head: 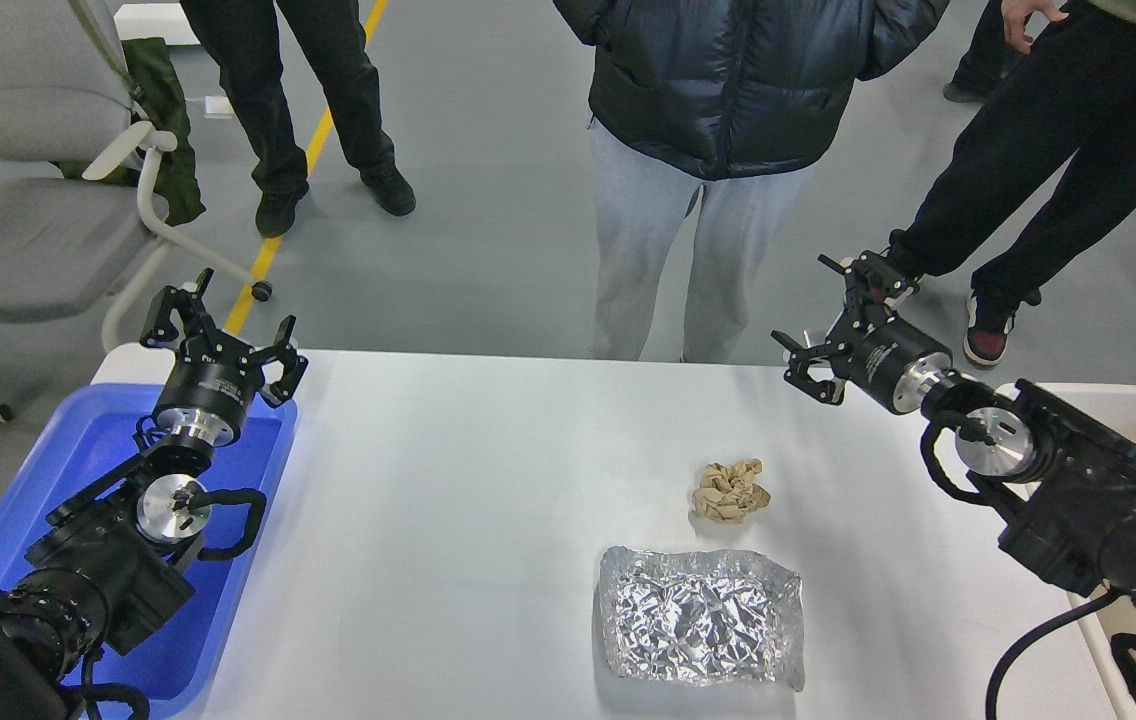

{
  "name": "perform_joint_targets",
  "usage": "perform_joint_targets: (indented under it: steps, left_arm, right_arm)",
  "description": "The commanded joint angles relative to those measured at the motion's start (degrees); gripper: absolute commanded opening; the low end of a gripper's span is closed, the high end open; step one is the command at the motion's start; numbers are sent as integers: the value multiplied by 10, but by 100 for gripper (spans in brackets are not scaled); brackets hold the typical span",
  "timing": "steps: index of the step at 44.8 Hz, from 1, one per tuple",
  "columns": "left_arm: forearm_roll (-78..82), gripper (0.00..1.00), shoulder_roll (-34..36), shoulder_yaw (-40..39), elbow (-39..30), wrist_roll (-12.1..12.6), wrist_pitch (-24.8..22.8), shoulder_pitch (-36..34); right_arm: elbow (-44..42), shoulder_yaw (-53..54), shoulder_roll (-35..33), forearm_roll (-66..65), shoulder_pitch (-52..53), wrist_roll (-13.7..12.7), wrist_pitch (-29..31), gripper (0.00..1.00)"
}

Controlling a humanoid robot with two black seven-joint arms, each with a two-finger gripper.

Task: Tidy desktop
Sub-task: 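Swing the right gripper outward and lower it toward the silver foil bag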

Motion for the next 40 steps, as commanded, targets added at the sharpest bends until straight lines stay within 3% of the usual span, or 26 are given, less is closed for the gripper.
perform_joint_targets:
  steps: [1,21,40]
  left_arm:
    - [0,100,0,0,0,0,0,0]
    - [0,100,1,-1,0,0,0,0]
    - [0,100,1,-1,0,0,0,0]
  right_arm:
    - [225,-27,-171,-147,-8,2,7,100]
    - [481,-45,-353,-530,-28,3,2,100]
    - [561,-117,-394,-771,-98,13,-56,100]
